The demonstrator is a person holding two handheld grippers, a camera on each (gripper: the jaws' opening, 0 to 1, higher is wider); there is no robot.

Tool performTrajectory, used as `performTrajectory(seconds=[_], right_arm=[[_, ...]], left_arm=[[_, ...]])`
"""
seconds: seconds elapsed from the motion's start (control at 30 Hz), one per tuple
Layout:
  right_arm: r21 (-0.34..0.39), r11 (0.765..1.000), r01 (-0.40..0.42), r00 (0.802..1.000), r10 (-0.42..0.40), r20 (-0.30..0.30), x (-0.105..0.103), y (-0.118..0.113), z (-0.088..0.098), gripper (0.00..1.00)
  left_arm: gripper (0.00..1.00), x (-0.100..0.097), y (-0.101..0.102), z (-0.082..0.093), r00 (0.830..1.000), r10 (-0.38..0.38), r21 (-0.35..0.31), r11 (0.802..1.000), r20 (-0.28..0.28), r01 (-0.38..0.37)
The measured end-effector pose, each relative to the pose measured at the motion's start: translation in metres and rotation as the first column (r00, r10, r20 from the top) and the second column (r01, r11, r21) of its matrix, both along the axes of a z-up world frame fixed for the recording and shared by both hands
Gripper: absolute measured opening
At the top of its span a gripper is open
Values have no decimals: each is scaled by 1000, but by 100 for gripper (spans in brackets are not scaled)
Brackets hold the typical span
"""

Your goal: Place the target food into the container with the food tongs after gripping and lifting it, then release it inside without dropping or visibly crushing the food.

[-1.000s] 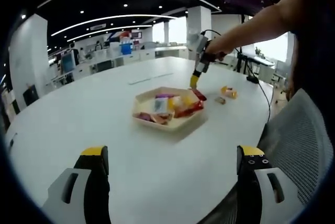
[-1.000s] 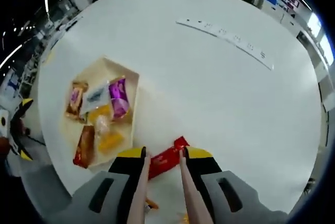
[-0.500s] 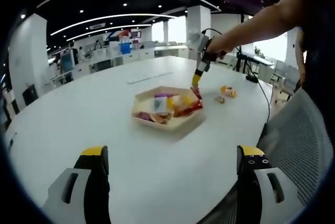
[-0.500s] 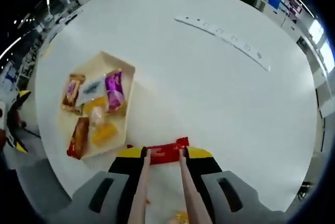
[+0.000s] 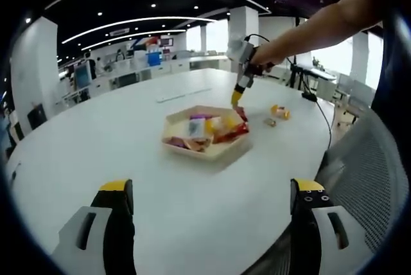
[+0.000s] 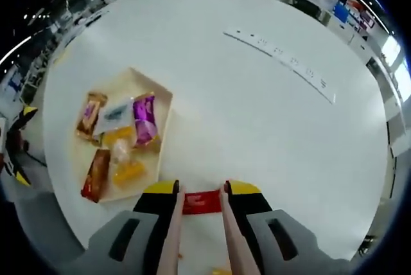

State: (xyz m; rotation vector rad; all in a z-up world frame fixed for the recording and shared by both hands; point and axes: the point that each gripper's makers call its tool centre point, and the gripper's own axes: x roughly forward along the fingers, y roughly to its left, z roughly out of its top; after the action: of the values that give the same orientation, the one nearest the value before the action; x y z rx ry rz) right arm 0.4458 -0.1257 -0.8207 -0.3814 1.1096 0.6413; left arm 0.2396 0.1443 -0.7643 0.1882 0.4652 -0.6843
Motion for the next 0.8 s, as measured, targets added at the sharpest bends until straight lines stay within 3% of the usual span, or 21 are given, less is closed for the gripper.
performTrajectory(seconds=[0.2,0.57,0.8], right_arm=[[-30,999,29,999,-29,14,4,-13,-5,28],[-39,998,39,997,-42,-58,-9,-32,-7,28],[33,998,-50,997,52,-57,-13,-35,8,28]], left_arm=[[99,0,0,0,1000,1,-2,1000,-1,-1],[99,-1,-1,0,1000,-1,-1,1000,-5,1],[99,-1,-1,-1,1000,-4,8,1000,-4,4]])
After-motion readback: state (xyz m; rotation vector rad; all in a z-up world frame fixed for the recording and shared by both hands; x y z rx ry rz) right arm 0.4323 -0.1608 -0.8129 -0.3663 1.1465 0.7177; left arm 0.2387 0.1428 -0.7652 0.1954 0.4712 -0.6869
